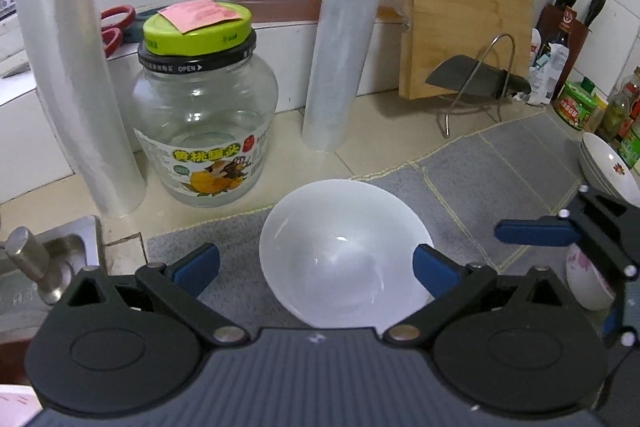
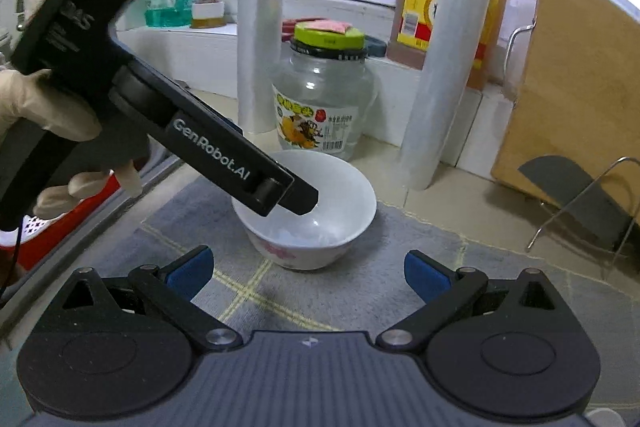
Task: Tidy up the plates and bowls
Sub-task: 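Reach the left tool into the small bowl by the jar and grip its rim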
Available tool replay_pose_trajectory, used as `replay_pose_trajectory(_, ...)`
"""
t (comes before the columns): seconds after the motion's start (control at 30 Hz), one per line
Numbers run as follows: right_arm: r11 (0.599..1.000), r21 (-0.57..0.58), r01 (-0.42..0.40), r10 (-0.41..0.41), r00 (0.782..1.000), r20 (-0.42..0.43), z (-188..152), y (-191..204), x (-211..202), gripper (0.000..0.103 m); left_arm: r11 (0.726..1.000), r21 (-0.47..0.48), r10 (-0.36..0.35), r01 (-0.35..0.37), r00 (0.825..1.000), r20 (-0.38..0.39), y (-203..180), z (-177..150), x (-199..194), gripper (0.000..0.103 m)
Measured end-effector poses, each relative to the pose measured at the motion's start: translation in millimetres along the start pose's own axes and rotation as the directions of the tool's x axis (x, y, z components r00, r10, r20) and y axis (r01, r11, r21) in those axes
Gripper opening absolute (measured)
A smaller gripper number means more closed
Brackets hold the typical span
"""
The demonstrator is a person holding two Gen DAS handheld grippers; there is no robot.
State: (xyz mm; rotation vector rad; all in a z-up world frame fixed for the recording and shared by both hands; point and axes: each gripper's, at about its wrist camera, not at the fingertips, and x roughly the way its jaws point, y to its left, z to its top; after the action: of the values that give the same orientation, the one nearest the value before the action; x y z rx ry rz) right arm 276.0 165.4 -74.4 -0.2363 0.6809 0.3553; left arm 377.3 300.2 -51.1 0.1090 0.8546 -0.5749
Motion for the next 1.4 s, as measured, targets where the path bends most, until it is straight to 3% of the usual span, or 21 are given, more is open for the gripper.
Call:
replay_pose_trajectory(0.13,1.0,0.024,0.002,-0.001,1.0,-0.018,0,-2,13,0.101,1.0,0.013,-0.004,0.004,1.0,-0.01,0,3,6,0.102)
replay_pose_trajectory(0.37,0.999,0.036,-0.013,0.014,1.0,-0.025,2,-3,27,0.088,0.999,0.025,-0.02,0.022,0.999,-0.044,3,8,20,0.102)
replay_pose_trajectory(0.8,0.998,0.017,-0.062,0.062,0.998,-0.008,8,-3,36,0.083,0.995,0.034,-0.095,0.098,0.993,-0.069,7,13,29,0.098)
replay_pose_trajectory(0.9,0.998,0.011,-0.063,0.063,0.998,-0.007,8,-3,36,0.083,0.992,0.03,-0.119,0.121,0.99,-0.078,8,13,29,0.089)
replay_pose_trajectory(1.4,0.998,0.012,-0.067,0.067,0.998,-0.002,7,-4,36,0.084,0.989,0.024,-0.145,0.147,0.986,-0.085,8,19,36,0.089)
